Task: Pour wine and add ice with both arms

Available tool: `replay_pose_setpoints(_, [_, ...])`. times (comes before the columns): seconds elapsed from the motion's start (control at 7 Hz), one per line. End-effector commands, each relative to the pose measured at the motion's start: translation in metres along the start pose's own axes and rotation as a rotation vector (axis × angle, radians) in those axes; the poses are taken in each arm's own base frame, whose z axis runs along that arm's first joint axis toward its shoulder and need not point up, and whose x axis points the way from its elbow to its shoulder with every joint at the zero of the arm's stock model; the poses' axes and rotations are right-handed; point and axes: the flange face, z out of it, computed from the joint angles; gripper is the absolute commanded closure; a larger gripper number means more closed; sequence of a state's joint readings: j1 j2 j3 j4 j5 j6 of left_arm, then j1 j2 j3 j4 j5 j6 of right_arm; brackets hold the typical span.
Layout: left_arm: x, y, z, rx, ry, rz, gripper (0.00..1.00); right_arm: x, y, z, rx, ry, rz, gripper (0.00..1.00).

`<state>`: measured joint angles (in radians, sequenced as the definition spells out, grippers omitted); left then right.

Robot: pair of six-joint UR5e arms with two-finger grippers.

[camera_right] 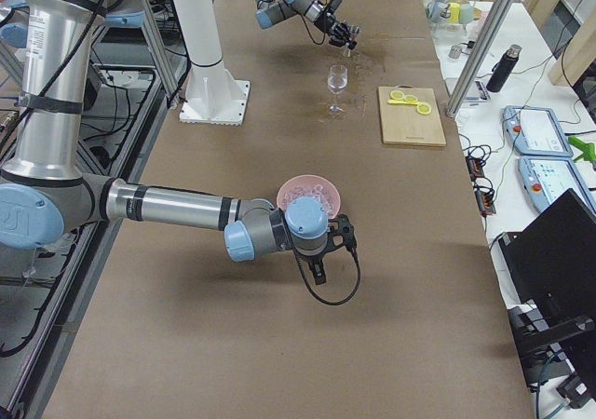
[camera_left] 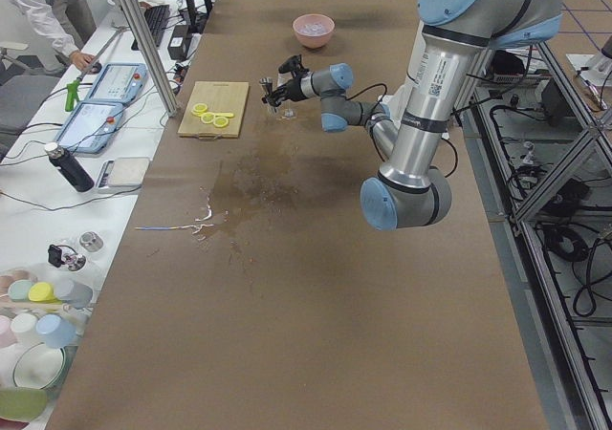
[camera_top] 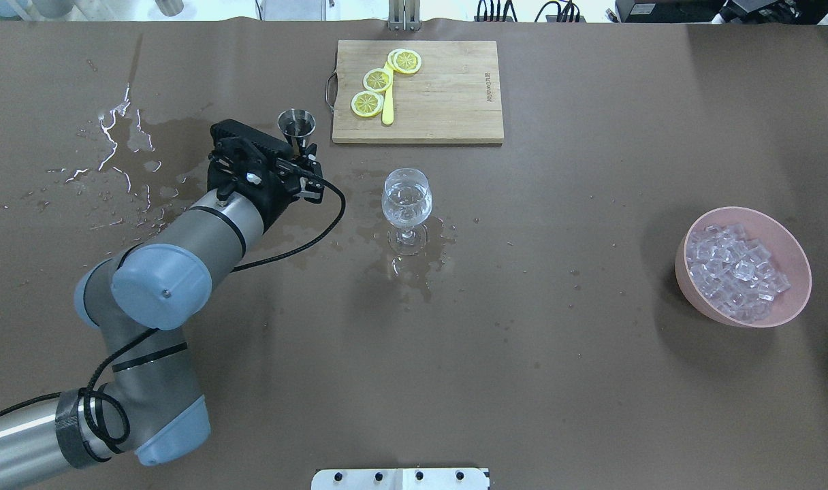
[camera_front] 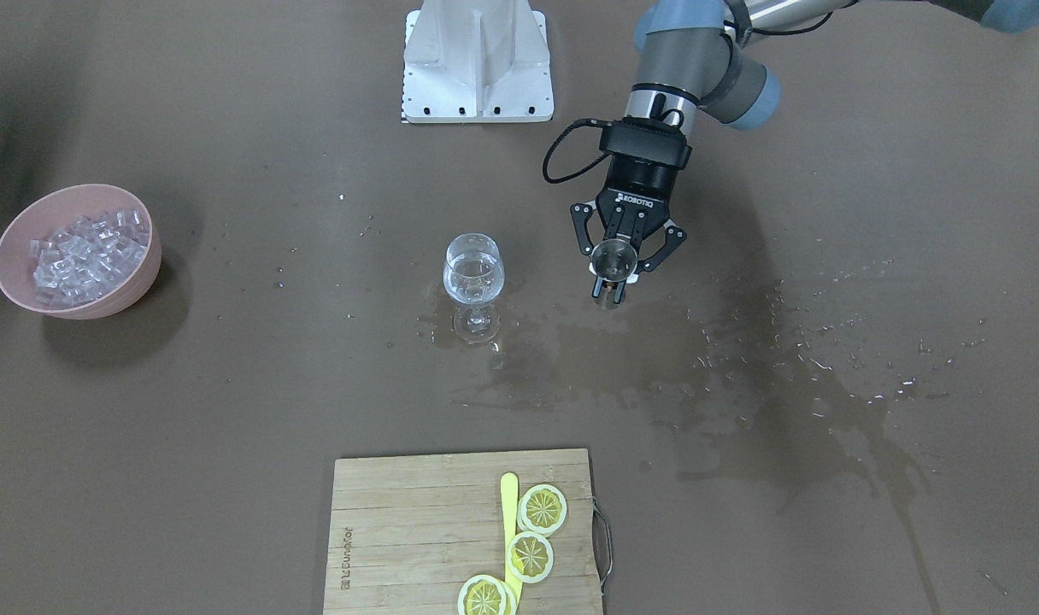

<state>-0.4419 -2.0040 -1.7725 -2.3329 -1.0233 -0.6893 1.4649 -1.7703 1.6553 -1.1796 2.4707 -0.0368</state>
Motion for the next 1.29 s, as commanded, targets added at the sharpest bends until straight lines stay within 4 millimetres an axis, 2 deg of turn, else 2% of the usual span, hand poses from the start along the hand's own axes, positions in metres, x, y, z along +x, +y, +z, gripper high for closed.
replay_pose_setpoints(0.0, [0.039,0.001,-0.010,0.009,0.020,0.142,1.00,0.001,0.000,0.000,-0.001,-0.001,0.006,0.00])
replay_pose_setpoints(0.14, [0.050,0.004,-0.012,0.005,0.034,0.161,1.00,0.000,-0.001,0.000,0.000,-0.001,0.025,0.00])
replay_pose_setpoints(0.29, [0.053,0.010,-0.010,-0.008,0.032,0.186,1.00,0.000,-0.001,0.000,0.000,-0.001,0.025,0.00])
replay_pose_setpoints(0.43, [0.055,0.011,-0.007,-0.009,0.029,0.281,1.00,0.000,-0.001,0.000,0.000,-0.001,0.025,0.00])
replay_pose_setpoints(0.71, [0.079,-0.015,0.000,-0.036,-0.025,0.418,1.00,0.002,0.000,0.002,-0.002,-0.001,0.027,0.00])
replay_pose_setpoints(1.0, [0.082,-0.019,0.001,-0.059,-0.048,0.516,1.00,0.002,0.000,0.002,-0.002,-0.001,0.027,0.00])
replay_pose_setpoints(1.14, [0.078,-0.019,0.002,-0.050,-0.080,0.629,1.00,0.002,0.000,0.002,-0.002,-0.001,0.027,0.00])
